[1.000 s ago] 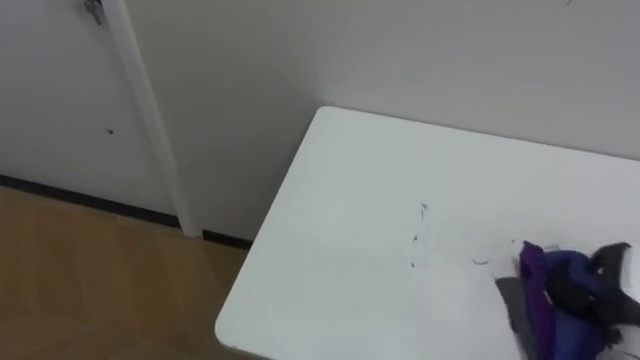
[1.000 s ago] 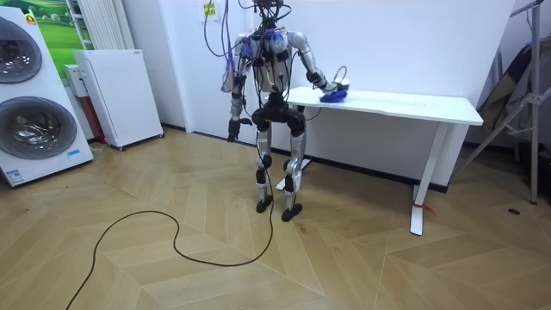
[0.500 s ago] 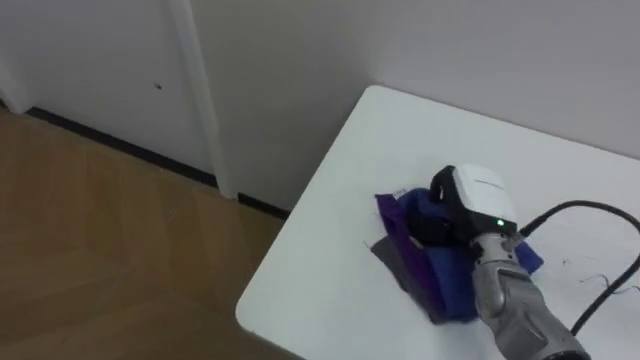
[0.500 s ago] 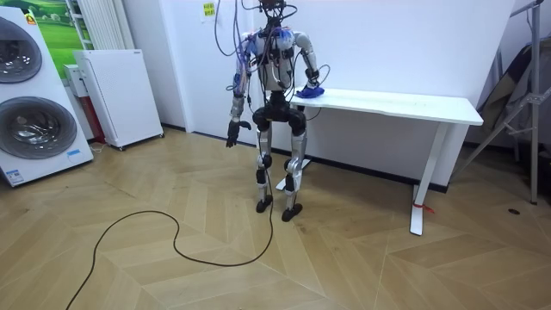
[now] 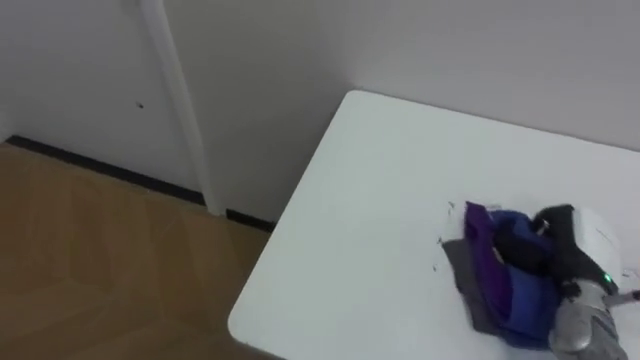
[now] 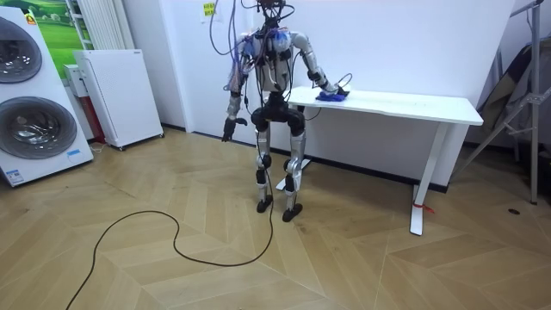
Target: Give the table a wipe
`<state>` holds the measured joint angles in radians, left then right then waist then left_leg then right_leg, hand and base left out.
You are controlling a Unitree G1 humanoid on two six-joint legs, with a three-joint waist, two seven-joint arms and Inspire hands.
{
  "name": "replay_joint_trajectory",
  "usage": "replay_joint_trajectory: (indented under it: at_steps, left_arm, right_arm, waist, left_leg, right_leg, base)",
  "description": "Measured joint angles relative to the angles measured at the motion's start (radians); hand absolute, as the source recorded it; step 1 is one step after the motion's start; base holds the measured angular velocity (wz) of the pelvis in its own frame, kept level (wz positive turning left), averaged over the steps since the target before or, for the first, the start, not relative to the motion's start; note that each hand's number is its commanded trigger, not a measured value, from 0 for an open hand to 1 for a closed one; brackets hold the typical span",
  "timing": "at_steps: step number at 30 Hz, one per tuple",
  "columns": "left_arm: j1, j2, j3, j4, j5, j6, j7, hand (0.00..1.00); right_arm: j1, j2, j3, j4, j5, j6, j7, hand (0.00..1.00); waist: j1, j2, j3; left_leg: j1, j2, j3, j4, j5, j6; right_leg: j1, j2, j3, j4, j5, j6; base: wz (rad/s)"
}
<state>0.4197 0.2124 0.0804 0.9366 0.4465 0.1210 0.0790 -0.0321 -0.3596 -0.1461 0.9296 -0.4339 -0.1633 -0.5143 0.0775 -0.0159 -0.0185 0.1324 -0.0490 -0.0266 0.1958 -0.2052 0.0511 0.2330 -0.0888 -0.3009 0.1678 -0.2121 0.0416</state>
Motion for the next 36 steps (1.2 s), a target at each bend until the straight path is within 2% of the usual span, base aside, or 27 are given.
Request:
replay_joint_trajectory:
  at_steps: [3,7,9,13,17,18,19,20,21,23,24,25,26,27,28,30,32,34,36]
  left_arm:
    - [0.013,-0.01,0.041,0.005,0.011,-0.001,0.008,0.0]
    - [0.036,-0.01,0.089,0.004,0.028,-0.001,0.019,0.0]
    - [0.043,-0.01,0.127,0.004,0.028,0.0,0.02,0.0]
    - [0.046,-0.012,0.132,0.003,0.028,0.001,0.02,0.0]
    - [0.031,-0.02,0.077,-0.002,0.02,0.005,0.024,0.0]
    - [0.028,-0.026,0.049,-0.002,0.019,0.01,0.024,0.0]
    - [0.026,-0.027,0.034,-0.002,0.017,0.013,0.025,0.0]
    - [0.018,-0.034,0.013,-0.004,0.016,0.02,0.025,0.0]
    - [0.005,-0.044,0.005,-0.004,0.017,0.025,0.025,0.0]
    - [-0.01,-0.047,-0.017,-0.001,0.018,0.026,0.023,0.0]
    - [-0.033,-0.049,-0.026,-0.001,0.02,0.024,0.022,0.0]
    - [-0.042,-0.05,-0.032,-0.002,0.02,0.024,0.021,0.0]
    - [-0.05,-0.051,-0.056,-0.004,0.021,0.024,0.02,0.0]
    - [-0.054,-0.051,-0.083,-0.004,0.021,0.026,0.018,0.0]
    - [-0.054,-0.051,-0.094,-0.004,0.021,0.027,0.017,0.0]
    - [-0.049,-0.052,-0.104,-0.015,0.022,0.032,0.011,0.0]
    - [-0.025,-0.052,-0.101,-0.031,0.021,0.035,0.004,0.0]
    - [0.025,-0.051,-0.099,-0.045,0.022,0.033,0.001,0.0]
    - [0.053,-0.046,-0.083,-0.043,0.024,0.032,-0.002,0.0]
  right_arm:
    - [0.063,-0.009,-0.072,0.016,0.04,-0.013,-0.042,1.0]
    - [0.144,-0.03,-0.147,0.018,0.063,-0.017,-0.066,1.0]
    - [0.192,-0.034,-0.191,0.02,0.071,-0.018,-0.083,1.0]
    - [0.215,-0.038,-0.201,0.012,0.071,-0.01,-0.087,1.0]
    - [0.202,-0.034,-0.162,-0.068,0.043,0.076,-0.088,1.0]
    - [0.201,-0.032,-0.139,-0.115,0.028,0.117,-0.087,1.0]
    - [0.201,-0.029,-0.124,-0.134,0.017,0.134,-0.087,1.0]
    - [0.199,-0.022,-0.087,-0.193,-0.017,0.175,-0.083,1.0]
    - [0.182,-0.007,-0.043,-0.237,-0.079,0.196,-0.069,1.0]
    - [0.124,0.029,0.036,-0.277,-0.184,0.214,-0.036,1.0]
    - [0.095,0.046,0.092,-0.314,-0.259,0.218,-0.004,1.0]
    - [0.079,0.05,0.121,-0.331,-0.289,0.219,0.012,1.0]
    - [0.047,0.053,0.193,-0.368,-0.335,0.219,0.044,1.0]
    - [0.012,0.055,0.257,-0.391,-0.369,0.217,0.07,1.0]
    - [-0.006,0.058,0.28,-0.397,-0.38,0.216,0.082,1.0]
    - [-0.064,0.063,0.325,-0.399,-0.4,0.204,0.111,1.0]
    - [-0.078,0.061,0.325,-0.394,-0.407,0.193,0.114,1.0]
    - [-0.082,0.057,0.319,-0.364,-0.405,0.168,0.1,1.0]
    - [-0.058,0.054,0.301,-0.31,-0.37,0.117,0.051,1.0]
  waist:
    - [-0.024,-0.01,-0.0029]
    - [-0.04,-0.018,-0.0039]
    - [-0.048,-0.023,-0.0075]
    - [-0.05,-0.025,-0.0081]
    - [-0.03,-0.016,-0.0074]
    - [-0.019,-0.013,-0.004]
    - [-0.016,-0.011,-0.0029]
    - [-0.006,-0.012,0.0004]
    - [0.016,-0.005,0.002]
    - [0.038,-0.003,0.0061]
    - [0.058,-0.002,0.012]
    - [0.068,0.0,0.0176]
    - [0.087,0.007,0.0263]
    - [0.105,0.014,0.0305]
    - [0.112,0.017,0.0308]
    - [0.128,0.011,0.0283]
    - [0.13,0.014,0.0271]
    - [0.127,0.013,0.0268]
    - [0.108,0.006,0.0256]
  left_leg:
    - [0.006,0.0,-0.002,0.008,-0.001,0.0]
    - [0.009,0.0,0.002,0.01,-0.001,0.0]
    - [0.015,-0.001,0.005,0.011,-0.001,0.0]
    - [0.021,-0.002,0.004,0.015,-0.001,0.0]
    - [0.022,0.006,0.019,0.016,-0.003,-0.002]
    - [0.025,0.007,0.022,0.01,-0.002,-0.004]
    - [0.025,0.007,0.022,0.009,-0.002,-0.005]
    - [0.022,0.012,0.026,0.008,-0.001,-0.006]
    - [0.016,0.016,0.026,0.008,-0.001,-0.007]
    - [0.006,0.02,0.024,0.007,0.003,-0.014]
    - [-0.002,0.021,0.022,0.007,0.005,-0.018]
    - [-0.004,0.022,0.022,0.007,0.006,-0.02]
    - [-0.007,0.023,0.019,0.007,0.008,-0.022]
    - [-0.01,0.024,0.015,0.006,0.008,-0.023]
    - [-0.014,0.023,0.012,0.006,0.008,-0.024]
    - [-0.034,0.018,-0.011,0.012,0.011,-0.026]
    - [-0.042,0.018,-0.012,0.015,0.013,-0.027]
    - [-0.033,0.019,-0.018,0.013,0.013,-0.027]
    - [-0.015,0.019,-0.019,0.006,0.013,-0.027]
  right_leg:
    - [0.01,-0.001,-0.002,0.001,0.0,0.0]
    - [0.011,-0.002,-0.001,-0.002,-0.002,0.002]
    - [0.023,-0.002,-0.002,-0.018,-0.005,0.002]
    - [0.03,-0.002,-0.001,-0.017,-0.005,0.002]
    - [0.023,0.006,0.025,-0.015,-0.004,0.0]
    - [0.017,0.006,0.028,-0.014,-0.001,-0.004]
    - [0.016,0.007,0.028,-0.014,0.0,-0.005]
    - [0.005,0.011,0.041,-0.007,0.002,-0.008]
    - [-0.01,0.015,0.054,0.004,0.003,-0.011]
    - [-0.026,0.022,0.056,0.008,0.009,-0.021]
    - [-0.039,0.024,0.053,0.007,0.009,-0.024]
    - [-0.042,0.025,0.053,0.009,0.009,-0.026]
    - [-0.044,0.028,0.052,0.008,0.007,-0.029]
    - [-0.046,0.029,0.048,0.006,0.005,-0.031]
    - [-0.048,0.029,0.046,0.007,0.002,-0.031]
    - [-0.06,0.022,0.015,0.02,-0.008,-0.029]
    - [-0.059,0.016,-0.006,0.024,-0.012,-0.024]
    - [-0.055,0.016,-0.007,0.038,-0.014,-0.022]
    - [-0.039,0.012,-0.025,0.051,-0.017,-0.017]
  base:
    - [0.0]
    - [-0.03]
    - [-0.05]
    - [0.0]
    - [-0.14]
    - [-0.32]
    - [-0.32]
    - [-0.36]
    - [-0.39]
    - [-0.27]
    - [-0.08]
    - [0.05]
    - [0.11]
    - [0.16]
    - [0.28]
    - [0.47]
    - [0.48]
    - [0.22]
    - [0.21]
